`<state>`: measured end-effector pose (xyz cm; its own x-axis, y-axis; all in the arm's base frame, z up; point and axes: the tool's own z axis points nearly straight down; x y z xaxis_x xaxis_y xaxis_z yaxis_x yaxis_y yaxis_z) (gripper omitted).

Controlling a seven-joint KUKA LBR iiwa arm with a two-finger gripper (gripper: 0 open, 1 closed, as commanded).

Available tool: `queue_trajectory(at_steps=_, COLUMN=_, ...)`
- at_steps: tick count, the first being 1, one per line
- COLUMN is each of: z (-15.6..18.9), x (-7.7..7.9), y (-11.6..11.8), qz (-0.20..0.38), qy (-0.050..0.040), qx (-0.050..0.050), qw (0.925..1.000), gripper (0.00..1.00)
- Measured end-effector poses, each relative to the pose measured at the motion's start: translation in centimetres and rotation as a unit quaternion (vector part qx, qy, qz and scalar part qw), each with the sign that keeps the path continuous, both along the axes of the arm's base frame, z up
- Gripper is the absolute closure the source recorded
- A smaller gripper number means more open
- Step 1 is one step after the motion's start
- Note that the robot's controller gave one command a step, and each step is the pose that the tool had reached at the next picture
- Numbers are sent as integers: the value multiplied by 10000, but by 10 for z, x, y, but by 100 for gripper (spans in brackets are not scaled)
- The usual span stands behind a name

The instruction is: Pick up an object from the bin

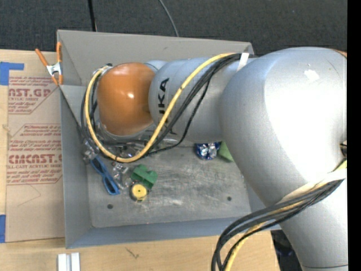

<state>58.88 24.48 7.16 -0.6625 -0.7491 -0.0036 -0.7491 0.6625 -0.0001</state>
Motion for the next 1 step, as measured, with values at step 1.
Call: queue_trajectory(at_steps=1, z=3, x=3, y=-1, qz=-4, qy=-41, qx=9, qw=10000, gripper=100)
